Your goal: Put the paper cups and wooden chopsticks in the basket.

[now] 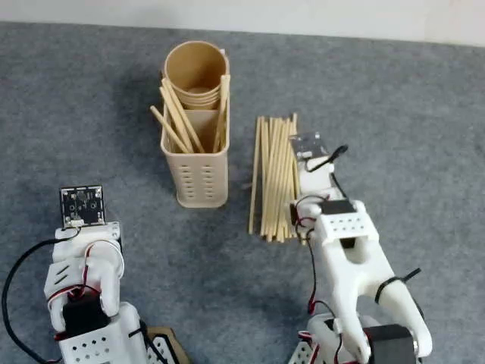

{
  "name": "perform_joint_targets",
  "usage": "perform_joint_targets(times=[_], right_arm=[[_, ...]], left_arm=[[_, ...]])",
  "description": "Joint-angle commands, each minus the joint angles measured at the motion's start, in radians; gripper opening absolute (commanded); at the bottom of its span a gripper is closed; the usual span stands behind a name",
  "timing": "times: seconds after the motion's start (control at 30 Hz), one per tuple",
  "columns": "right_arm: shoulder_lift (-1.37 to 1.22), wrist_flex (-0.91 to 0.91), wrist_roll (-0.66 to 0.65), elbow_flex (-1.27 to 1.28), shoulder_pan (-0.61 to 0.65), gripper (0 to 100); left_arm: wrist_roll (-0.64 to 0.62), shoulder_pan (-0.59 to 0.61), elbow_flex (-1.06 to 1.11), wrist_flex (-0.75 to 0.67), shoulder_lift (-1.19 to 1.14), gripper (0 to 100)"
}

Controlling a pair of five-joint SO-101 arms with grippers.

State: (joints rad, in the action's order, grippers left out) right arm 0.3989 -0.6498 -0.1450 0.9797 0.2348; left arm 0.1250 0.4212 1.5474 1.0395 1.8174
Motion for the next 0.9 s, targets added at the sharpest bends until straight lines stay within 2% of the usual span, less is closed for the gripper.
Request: perform_joint_targets(times=[0.0,0.3,0.37,0.47,0.53,0.7,0.87], right_arm=[[-0.008,0.016,0.011,-0.007,0.01,23.5],[-0.24,0.048,0.011,-0.065,0.002,22.4],[-0.255,0.047,0.011,-0.082,-0.002,16.5],[-0.254,0.047,0.012,-0.096,-0.021,0.1],[-0.249,0.047,0.015,-0.101,-0.036,2.2],[-0.127,0.045,0.017,-0.159,-0.054,0.5],[0.154,0.045,0.017,-0.214,-0.051,0.5]], left_arm=[[-0.005,-0.015,-0.005,-0.02,0.005,13],[-0.005,-0.015,-0.005,-0.02,0.005,13],[-0.005,-0.015,-0.005,-0.02,0.005,13],[-0.005,-0.015,-0.005,-0.02,0.005,13],[-0.005,-0.015,-0.005,-0.02,0.005,13],[-0.005,-0.015,0.008,-0.025,0.005,13],[-0.005,-0.015,0.01,-0.026,0.005,13]])
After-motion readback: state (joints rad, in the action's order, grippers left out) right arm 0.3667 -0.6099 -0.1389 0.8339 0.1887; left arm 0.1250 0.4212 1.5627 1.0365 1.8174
